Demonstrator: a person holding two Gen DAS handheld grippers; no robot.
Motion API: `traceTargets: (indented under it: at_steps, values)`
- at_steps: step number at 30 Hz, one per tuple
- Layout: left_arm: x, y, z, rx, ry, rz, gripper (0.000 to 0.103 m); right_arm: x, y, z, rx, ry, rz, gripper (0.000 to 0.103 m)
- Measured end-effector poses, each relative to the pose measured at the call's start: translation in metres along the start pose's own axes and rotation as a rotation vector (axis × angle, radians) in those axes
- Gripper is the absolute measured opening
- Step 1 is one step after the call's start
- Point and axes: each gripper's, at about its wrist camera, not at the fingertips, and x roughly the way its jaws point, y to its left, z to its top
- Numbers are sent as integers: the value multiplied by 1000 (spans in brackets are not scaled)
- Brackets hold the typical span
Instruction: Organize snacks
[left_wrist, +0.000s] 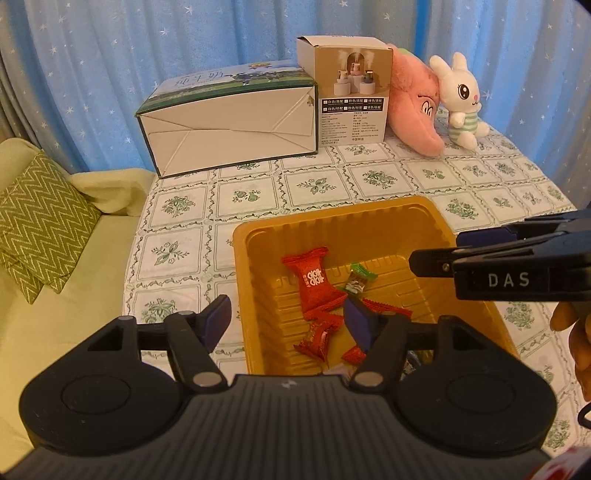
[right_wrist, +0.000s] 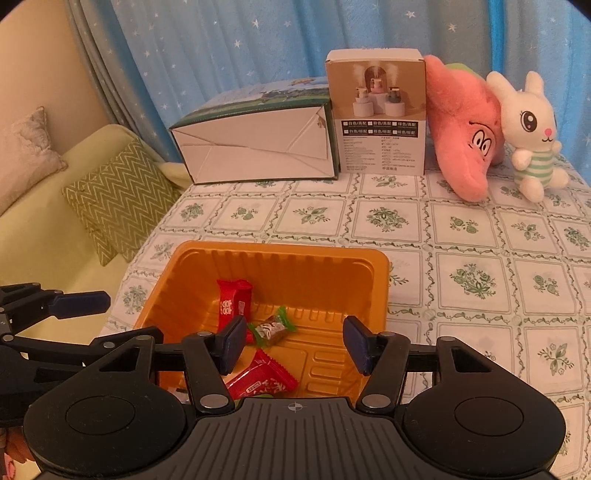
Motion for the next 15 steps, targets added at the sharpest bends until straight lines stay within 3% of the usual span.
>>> traceTargets:
  at_steps: [15]
  values:
    - [-61,-3,-40,-114,-37,19,66,-52,13,-22,-24,0,-32,58]
